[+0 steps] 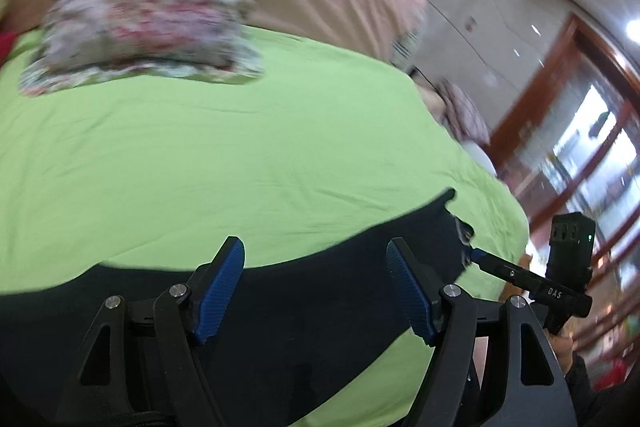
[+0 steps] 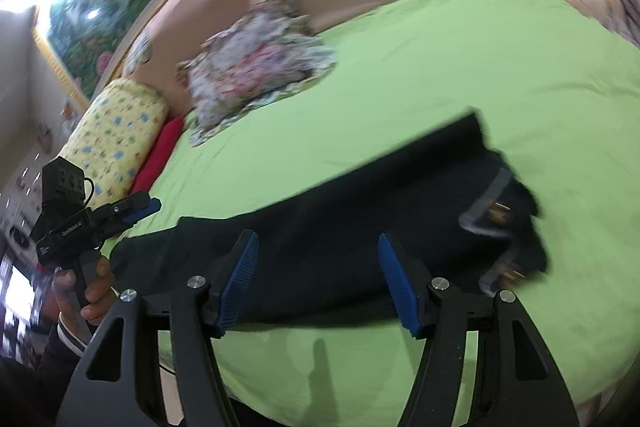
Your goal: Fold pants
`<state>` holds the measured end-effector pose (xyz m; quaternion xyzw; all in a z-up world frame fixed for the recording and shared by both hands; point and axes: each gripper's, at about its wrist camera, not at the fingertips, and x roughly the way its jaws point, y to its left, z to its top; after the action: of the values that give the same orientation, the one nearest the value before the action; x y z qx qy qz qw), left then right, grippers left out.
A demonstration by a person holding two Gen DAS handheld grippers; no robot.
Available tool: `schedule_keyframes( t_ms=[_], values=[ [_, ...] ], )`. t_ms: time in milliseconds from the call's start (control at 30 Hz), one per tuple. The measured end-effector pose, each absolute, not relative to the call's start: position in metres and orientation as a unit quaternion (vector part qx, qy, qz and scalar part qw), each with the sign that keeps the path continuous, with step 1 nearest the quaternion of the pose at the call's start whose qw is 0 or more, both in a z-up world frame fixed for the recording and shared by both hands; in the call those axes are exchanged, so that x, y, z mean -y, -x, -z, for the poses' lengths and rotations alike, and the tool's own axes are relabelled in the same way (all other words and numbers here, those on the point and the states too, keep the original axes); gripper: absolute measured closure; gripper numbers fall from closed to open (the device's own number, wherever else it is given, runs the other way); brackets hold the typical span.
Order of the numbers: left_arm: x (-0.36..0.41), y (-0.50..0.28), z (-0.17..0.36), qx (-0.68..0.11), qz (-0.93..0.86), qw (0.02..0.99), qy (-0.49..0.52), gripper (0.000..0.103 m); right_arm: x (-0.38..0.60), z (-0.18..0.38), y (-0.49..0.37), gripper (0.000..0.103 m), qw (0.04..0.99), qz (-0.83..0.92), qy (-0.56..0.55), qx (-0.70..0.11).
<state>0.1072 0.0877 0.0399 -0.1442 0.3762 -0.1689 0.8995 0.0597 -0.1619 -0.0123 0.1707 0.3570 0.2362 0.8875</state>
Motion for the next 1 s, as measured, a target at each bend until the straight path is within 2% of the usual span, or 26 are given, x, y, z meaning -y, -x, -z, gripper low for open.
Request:
schedule_keyframes(
  t_ms=[400, 800, 867, 933, 967, 1000],
  values=[
    [0.005, -0.166, -0.034, -0.416, 0.255, 0.869, 0.082, 0.028, 0.211, 0.028, -0.059, 0.04, 0.895, -0.178, -0.213, -0.349],
    [0.031, -0.207, -0.026, -0.446, 0.277, 0.849, 0.058, 0.027, 0.228, 0.055, -0.092, 0.04, 0.879, -0.16, -0.272, -0.356],
    [0.037, -0.214, -0.025, -0.451, 0.281, 0.845, 0.053, 0.027, 0.23, 0.056, -0.095, 0.05, 0.879, -0.16, -0.28, -0.352],
    [0.044, -0.221, -0.022, -0.457, 0.286, 0.841, 0.05, 0.027, 0.232, 0.058, -0.098, 0.068, 0.877, -0.158, -0.287, -0.352],
    [0.047, -0.224, -0.021, -0.46, 0.29, 0.838, 0.049, 0.027, 0.233, 0.058, -0.097, 0.073, 0.876, -0.158, -0.289, -0.352],
    [0.05, -0.226, -0.021, -0.462, 0.293, 0.836, 0.048, 0.027, 0.233, 0.058, -0.096, 0.086, 0.877, -0.157, -0.288, -0.351]
  ],
)
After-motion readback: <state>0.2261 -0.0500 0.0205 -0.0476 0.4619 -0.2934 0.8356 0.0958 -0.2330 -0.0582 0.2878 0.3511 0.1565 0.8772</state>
